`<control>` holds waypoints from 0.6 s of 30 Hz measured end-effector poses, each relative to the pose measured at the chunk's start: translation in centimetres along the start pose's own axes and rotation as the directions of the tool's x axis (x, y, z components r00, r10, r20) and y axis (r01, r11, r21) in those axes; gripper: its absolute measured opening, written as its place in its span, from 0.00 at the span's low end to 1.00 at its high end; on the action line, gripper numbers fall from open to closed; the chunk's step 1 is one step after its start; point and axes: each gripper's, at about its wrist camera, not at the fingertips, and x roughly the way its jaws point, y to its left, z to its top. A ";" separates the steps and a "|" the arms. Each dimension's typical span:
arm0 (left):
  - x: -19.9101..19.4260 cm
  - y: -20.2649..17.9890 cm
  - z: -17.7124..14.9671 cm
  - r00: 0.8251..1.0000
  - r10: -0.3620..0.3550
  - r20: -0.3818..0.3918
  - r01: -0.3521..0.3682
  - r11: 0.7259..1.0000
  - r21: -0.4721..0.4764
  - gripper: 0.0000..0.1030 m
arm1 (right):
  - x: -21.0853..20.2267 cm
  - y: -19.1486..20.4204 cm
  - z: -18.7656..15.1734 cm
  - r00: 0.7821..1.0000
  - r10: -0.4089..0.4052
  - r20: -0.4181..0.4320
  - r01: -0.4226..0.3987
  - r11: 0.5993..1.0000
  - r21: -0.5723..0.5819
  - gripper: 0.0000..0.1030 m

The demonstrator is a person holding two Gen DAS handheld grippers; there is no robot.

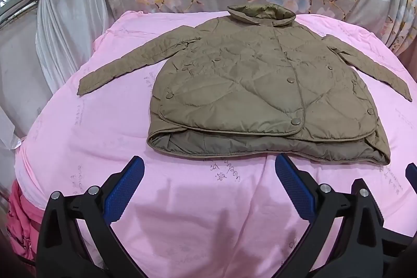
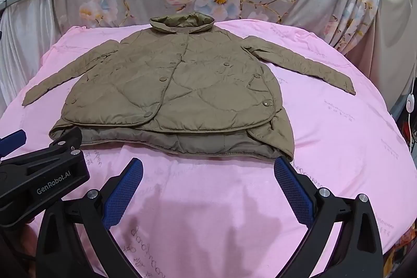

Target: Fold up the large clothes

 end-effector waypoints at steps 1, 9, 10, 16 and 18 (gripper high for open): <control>0.0 0.0 0.0 1.000 0.000 -0.001 0.000 1.000 0.000 0.95 | 0.0 0.0 0.0 1.000 0.000 0.000 0.000 1.000 0.000 0.95; 0.0 0.1 -0.1 1.000 0.001 0.001 -0.001 1.000 0.000 0.95 | -0.1 0.1 0.0 1.000 -0.002 0.000 0.002 1.000 0.000 0.95; 0.0 0.1 -0.1 1.000 0.001 0.001 -0.001 1.000 0.000 0.95 | 0.0 0.0 0.1 1.000 -0.001 0.000 0.001 1.000 0.000 0.95; 0.3 1.5 -0.6 1.000 0.000 0.004 0.000 1.000 -0.005 0.95 | -0.1 0.0 0.1 1.000 -0.002 -0.001 0.002 1.000 -0.001 0.95; 0.3 1.1 -0.6 1.000 -0.001 0.005 0.001 1.000 -0.006 0.95 | -0.1 0.0 0.1 1.000 -0.001 -0.002 0.001 1.000 -0.001 0.95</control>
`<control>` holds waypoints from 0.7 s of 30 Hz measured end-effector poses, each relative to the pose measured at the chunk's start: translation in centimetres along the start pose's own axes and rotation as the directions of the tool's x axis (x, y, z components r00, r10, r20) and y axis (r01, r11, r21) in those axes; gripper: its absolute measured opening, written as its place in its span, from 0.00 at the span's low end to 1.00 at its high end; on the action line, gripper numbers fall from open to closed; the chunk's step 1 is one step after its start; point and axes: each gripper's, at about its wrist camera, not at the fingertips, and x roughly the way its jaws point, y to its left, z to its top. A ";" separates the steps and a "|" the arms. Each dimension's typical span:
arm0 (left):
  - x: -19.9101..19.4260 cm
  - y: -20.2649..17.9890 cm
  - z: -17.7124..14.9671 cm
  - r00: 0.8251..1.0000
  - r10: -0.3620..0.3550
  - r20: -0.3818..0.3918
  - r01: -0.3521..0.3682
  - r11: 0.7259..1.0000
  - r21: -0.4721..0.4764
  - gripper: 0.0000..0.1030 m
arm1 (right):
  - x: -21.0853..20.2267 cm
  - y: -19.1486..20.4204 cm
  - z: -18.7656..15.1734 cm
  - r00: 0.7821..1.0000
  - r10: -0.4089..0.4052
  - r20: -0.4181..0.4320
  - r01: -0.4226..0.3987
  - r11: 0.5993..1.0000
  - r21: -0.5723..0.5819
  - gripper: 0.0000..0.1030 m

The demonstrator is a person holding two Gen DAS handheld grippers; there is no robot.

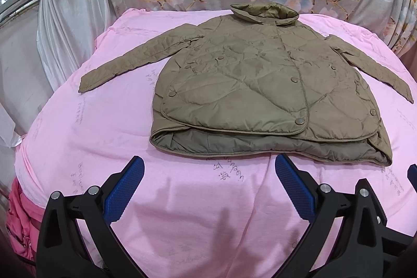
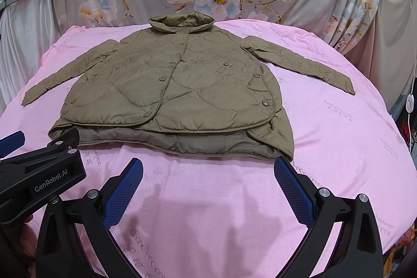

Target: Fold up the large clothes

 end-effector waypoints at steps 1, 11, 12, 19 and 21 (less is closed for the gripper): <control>0.0 0.1 0.0 1.000 -0.001 0.001 0.001 1.000 -0.001 0.95 | 0.0 0.0 0.0 1.000 0.000 0.000 0.000 1.000 0.000 0.95; 0.0 0.2 0.0 1.000 -0.004 0.004 0.004 1.000 -0.001 0.95 | -0.1 0.0 0.1 1.000 -0.002 -0.001 0.002 1.000 -0.001 0.95; 0.0 0.2 0.0 1.000 -0.003 0.005 0.003 1.000 -0.001 0.95 | -0.1 0.1 0.0 1.000 -0.002 0.000 0.002 1.000 -0.002 0.95; 0.0 0.2 0.0 1.000 -0.005 0.005 0.005 1.000 -0.005 0.95 | -0.2 0.0 0.1 1.000 -0.002 -0.002 0.002 1.000 -0.002 0.95; 0.0 0.1 0.1 1.000 -0.005 0.005 0.005 1.000 -0.004 0.95 | -0.2 0.0 0.1 1.000 -0.001 -0.001 0.001 1.000 -0.001 0.95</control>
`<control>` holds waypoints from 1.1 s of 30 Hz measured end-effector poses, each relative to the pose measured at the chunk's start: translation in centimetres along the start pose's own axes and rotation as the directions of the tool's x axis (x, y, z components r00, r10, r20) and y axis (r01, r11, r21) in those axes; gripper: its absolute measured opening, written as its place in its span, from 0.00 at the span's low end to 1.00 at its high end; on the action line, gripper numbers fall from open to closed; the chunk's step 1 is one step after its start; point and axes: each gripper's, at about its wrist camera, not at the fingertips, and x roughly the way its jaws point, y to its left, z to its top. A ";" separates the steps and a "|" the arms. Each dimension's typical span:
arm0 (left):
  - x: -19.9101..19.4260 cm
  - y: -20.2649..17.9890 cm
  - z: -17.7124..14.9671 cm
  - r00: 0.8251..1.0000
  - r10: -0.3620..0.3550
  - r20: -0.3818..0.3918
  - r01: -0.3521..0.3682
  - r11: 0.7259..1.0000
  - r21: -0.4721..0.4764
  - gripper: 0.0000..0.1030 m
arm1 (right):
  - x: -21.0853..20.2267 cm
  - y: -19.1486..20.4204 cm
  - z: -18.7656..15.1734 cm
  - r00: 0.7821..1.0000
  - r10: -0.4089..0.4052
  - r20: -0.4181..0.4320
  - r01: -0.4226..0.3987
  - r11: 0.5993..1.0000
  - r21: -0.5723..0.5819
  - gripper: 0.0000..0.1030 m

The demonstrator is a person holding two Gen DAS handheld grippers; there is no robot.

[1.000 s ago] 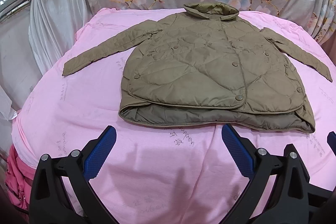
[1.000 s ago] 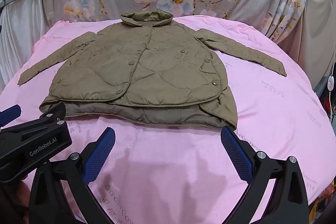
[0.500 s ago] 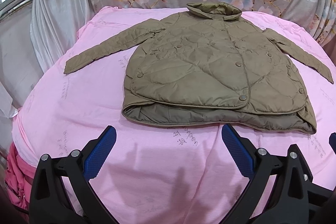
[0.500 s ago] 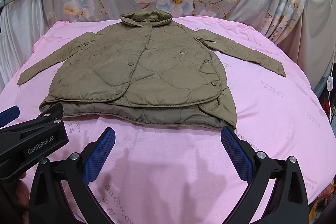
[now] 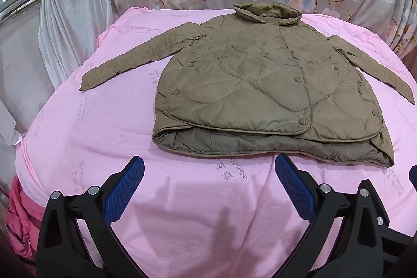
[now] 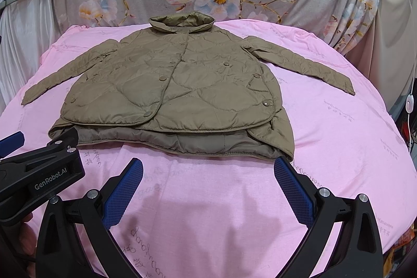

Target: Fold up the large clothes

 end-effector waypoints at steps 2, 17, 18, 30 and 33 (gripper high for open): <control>0.0 0.0 0.0 1.000 -0.001 -0.001 0.001 1.000 -0.001 0.95 | 0.0 0.0 0.0 1.000 -0.001 -0.001 0.001 1.000 0.000 0.95; 0.4 0.3 0.0 1.000 0.000 -0.001 0.000 1.000 0.002 0.95 | -0.3 -0.1 0.2 1.000 0.009 0.002 -0.009 1.000 0.013 0.95; 0.5 0.8 -0.1 1.000 0.001 -0.006 -0.001 1.000 0.005 0.95 | -0.2 -0.2 0.2 1.000 0.011 0.004 -0.011 1.000 0.018 0.95; 1.5 0.8 1.2 0.998 -0.002 0.064 0.003 1.000 -0.008 0.95 | 2.6 -3.8 1.8 1.000 -0.015 -0.016 0.016 0.997 0.071 0.95; 2.4 0.8 2.2 0.999 0.018 0.044 -0.018 1.000 -0.006 0.95 | 4.1 -6.5 3.4 0.999 -0.039 -0.011 0.040 0.994 0.102 0.95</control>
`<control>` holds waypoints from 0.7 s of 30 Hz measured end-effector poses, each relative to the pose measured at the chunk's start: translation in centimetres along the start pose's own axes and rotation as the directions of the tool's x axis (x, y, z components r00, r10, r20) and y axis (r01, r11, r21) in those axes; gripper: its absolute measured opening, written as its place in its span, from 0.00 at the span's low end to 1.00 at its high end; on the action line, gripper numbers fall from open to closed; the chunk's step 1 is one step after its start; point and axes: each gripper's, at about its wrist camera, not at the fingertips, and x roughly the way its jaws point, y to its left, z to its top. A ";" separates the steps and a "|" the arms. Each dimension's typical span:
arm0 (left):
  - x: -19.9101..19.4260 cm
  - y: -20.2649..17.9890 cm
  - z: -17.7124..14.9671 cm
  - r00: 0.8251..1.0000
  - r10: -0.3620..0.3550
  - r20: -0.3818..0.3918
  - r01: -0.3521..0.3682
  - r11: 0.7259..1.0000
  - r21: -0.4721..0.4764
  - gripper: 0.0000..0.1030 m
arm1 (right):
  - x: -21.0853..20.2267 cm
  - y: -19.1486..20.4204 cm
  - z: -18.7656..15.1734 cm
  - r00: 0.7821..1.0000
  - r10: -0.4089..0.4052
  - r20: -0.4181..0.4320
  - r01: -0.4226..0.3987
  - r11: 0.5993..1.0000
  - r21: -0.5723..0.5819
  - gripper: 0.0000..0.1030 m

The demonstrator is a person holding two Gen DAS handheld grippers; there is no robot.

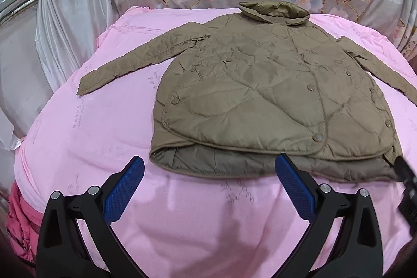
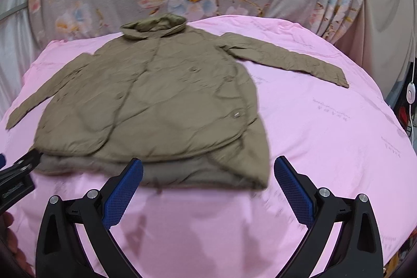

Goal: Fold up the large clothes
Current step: 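Grasp the jacket sleeve cuff with the right gripper and lift it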

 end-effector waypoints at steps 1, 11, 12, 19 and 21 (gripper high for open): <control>0.4 0.1 0.6 1.000 0.002 -0.002 -0.002 1.000 -0.008 0.95 | 0.7 -1.2 0.9 1.000 -0.011 0.006 0.011 1.000 0.017 0.95; 5.0 2.7 6.8 0.998 0.060 -0.011 -0.061 0.989 -0.134 0.95 | 10.0 -14.7 10.4 0.995 -0.069 0.067 0.050 0.966 0.253 0.95; 5.3 2.8 7.4 0.997 0.075 -0.004 -0.075 0.988 -0.134 0.95 | 11.0 -15.9 10.9 0.996 -0.062 0.065 0.041 0.958 0.283 0.95; 9.5 2.5 10.0 0.990 0.136 -0.025 -0.138 0.978 -0.156 0.95 | 17.4 -23.9 13.1 0.994 -0.084 0.071 0.040 0.875 0.482 0.95; 10.8 2.2 10.1 0.987 0.154 -0.039 -0.159 0.976 -0.151 0.95 | 19.2 -25.8 13.2 0.994 -0.089 0.056 0.045 0.843 0.536 0.95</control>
